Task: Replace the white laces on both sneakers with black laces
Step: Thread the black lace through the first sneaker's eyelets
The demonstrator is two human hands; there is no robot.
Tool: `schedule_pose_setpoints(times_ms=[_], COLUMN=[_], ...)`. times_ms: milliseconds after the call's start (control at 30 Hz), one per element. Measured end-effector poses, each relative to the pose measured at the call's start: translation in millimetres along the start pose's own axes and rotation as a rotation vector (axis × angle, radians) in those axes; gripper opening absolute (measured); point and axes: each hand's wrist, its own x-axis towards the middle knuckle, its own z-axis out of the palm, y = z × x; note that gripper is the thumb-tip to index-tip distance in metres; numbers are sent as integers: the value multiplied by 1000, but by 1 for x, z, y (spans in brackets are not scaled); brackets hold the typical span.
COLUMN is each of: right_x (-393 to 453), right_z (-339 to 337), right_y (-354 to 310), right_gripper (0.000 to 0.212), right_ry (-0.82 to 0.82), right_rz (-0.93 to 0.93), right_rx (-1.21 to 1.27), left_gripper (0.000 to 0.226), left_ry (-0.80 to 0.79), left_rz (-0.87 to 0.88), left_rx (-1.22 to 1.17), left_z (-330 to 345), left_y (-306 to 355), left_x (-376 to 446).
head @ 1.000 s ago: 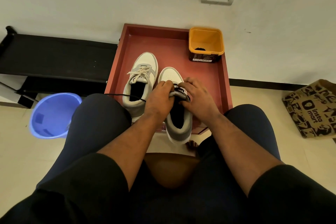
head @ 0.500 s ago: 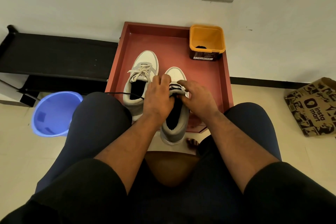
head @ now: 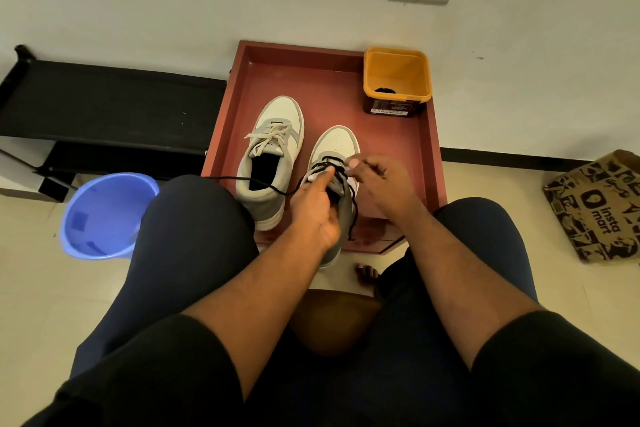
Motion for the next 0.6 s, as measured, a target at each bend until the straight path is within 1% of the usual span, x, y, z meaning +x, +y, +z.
schedule_pose_setpoints(times_ms=[33,67,133,233,367,433,500,600], right_x=[5,10,19,28,37,41,42,42], right_z=[0,-1,-1,-3,-5,-4,-4,-6], right_y=[2,4,8,16,31,38,38,35], right_gripper=[19,25,40,56,63,65,62,58], right_ry=[50,61,-21,-150,-232,-298,-331,-333], right_rz=[48,77,96,36,-121,-158,-156,-151], right_rx=[19,6,-93,-286,-642,-757,-791,-749], left_gripper=[17,15,13,14,19,28,34,29], left_ry=[18,27,37,29,-46,-94,-117,-144], left_rz=[19,25,3,-54,-122,-159,-159,-154], left_rx=[-8,-7,-2,26,-66,-147,-203,-211], left_z=[-1,-2,-6,-10,-7,-3,-1,-6], left_y=[-1,-1,3,5,5,4,3,1], left_x=[2,3,6,8,8,10,12,12])
